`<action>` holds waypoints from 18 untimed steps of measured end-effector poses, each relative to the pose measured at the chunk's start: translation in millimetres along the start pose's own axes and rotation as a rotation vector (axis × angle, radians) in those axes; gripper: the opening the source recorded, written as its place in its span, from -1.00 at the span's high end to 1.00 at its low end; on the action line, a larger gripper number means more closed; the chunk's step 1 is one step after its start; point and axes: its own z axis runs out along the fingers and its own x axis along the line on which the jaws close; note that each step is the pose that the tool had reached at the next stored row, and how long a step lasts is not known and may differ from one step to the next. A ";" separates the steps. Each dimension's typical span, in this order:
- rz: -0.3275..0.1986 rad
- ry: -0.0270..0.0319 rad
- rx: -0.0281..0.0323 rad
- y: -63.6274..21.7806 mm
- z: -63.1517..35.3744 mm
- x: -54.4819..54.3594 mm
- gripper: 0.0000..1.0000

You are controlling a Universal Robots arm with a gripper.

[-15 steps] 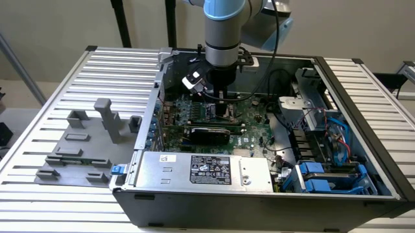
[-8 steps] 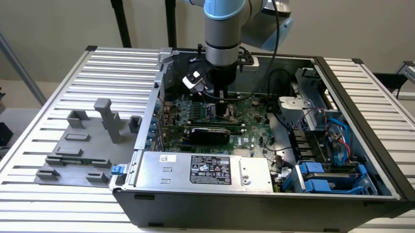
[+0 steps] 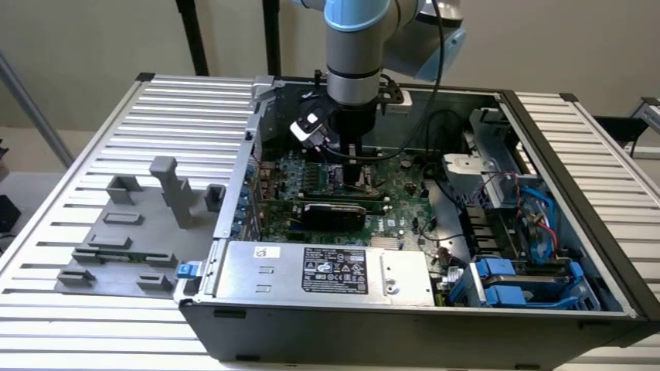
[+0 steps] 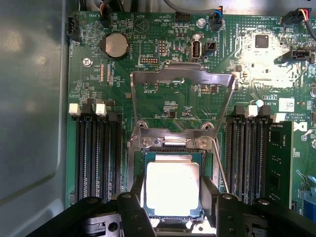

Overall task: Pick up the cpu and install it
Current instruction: 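Place the cpu into insertion slot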

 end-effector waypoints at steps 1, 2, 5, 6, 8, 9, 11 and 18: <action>0.000 -0.0016 -0.0001 0.0 0.0 0.0 -0.08; 0.001 -0.0032 0.0000 0.0 0.0 0.0 -0.08; 0.003 -0.0098 0.0001 0.0 -0.2 -0.2 -0.08; 0.003 -0.0107 0.0002 -0.1 -0.2 -0.2 -0.08; 0.004 -0.0126 0.0004 -0.1 -0.2 -0.2 -0.08; 0.004 -0.0128 0.0003 0.0 -0.2 -0.2 -0.08; 0.004 -0.0129 0.0002 0.0 -0.1 -0.2 -0.08; 0.004 -0.0123 0.0000 -0.9 0.0 0.9 -0.08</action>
